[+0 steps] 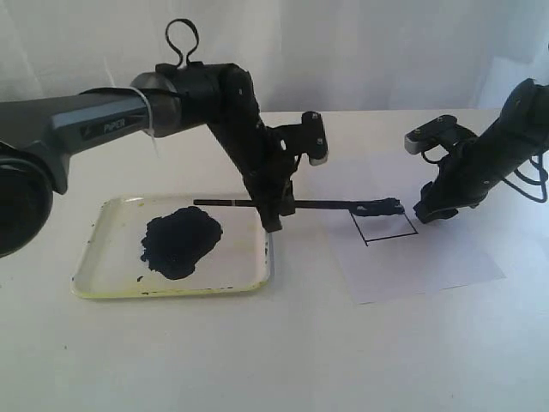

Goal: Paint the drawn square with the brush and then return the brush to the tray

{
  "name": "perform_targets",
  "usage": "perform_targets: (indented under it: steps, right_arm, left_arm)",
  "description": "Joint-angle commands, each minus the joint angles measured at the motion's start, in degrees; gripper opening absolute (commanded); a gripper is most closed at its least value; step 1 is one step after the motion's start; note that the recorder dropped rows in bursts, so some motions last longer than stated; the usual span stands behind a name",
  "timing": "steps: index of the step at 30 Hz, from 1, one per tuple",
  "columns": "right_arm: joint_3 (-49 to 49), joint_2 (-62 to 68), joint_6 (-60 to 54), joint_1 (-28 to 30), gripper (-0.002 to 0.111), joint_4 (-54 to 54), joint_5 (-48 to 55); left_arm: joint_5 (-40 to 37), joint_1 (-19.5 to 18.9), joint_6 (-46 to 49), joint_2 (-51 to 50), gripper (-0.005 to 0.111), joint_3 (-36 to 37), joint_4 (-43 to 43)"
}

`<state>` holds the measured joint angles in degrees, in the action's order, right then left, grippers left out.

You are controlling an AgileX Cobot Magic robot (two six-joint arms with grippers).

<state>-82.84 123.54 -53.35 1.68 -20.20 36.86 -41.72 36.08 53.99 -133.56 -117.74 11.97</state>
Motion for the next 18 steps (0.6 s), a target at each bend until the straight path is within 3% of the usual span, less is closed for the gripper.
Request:
perform_targets:
  steps: [1, 18]
  right_arm:
    - [0.2, 1.1, -0.7, 0.0, 0.047, 2.1, 0.9]
    - [0.2, 1.1, -0.7, 0.0, 0.047, 2.1, 1.0]
  left_arm:
    - [0.1, 0.2, -0.1, 0.1, 0.000, -0.3, -0.3]
    - [5.2, 0.3, -0.1, -1.6, 0.000, -0.3, 0.0]
